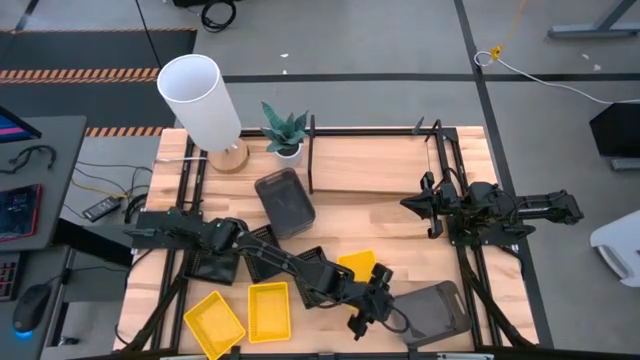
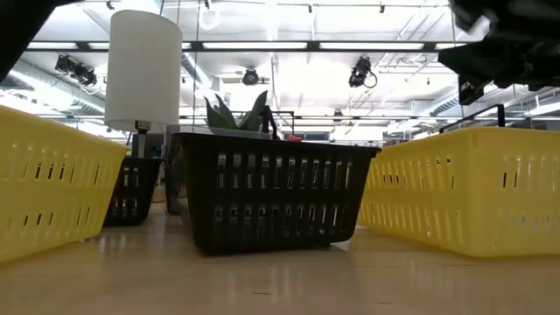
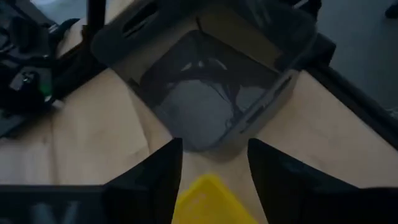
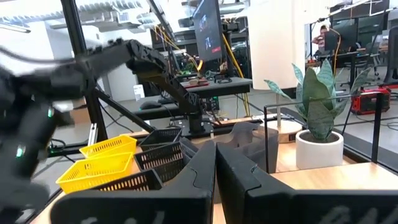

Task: Stack baskets on shelf by color
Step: Stack the left black bin into the center black bin

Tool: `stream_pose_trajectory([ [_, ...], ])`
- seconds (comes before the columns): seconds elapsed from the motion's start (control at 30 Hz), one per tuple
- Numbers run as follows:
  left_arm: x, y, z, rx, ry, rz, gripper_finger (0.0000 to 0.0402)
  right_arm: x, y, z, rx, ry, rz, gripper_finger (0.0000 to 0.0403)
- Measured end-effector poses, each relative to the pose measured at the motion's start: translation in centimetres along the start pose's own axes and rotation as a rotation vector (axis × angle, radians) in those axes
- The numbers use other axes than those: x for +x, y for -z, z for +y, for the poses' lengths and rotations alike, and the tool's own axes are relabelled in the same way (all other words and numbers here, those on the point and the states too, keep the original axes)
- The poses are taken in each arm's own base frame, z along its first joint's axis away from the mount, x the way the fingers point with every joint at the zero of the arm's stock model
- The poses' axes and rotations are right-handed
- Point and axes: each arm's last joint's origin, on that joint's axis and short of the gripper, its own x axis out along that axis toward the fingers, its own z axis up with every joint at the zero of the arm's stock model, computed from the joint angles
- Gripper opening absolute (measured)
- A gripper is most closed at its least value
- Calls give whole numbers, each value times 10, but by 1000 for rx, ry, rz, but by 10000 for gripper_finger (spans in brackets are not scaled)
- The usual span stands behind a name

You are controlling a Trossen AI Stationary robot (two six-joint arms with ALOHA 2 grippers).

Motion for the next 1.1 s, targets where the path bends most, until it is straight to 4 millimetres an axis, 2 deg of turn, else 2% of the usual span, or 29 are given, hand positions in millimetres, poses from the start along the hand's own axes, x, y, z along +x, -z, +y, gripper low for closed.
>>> stream_pose_trajectory([
  [0.17,-58,-19,15,-135,24,106,165,0,0,0,0,0,-4,19],
  [0.3,-81,-9,11,-164,57,292,145,0,-1,0,0,-1,-9,19],
  [0.43,-111,-13,5,-165,76,374,128,0,-1,0,1,-1,-10,19],
  [0.6,-120,-2,-22,-111,124,539,117,0,-1,0,1,0,-9,19],
  [0.7,-124,0,-38,-85,143,553,117,0,-1,0,0,0,-10,19],
  [0.83,-129,22,-55,-91,142,634,116,0,-1,0,0,0,-9,19],
  [1.1,-195,65,-52,-321,105,603,116,0,-1,0,1,-1,-9,19],
])
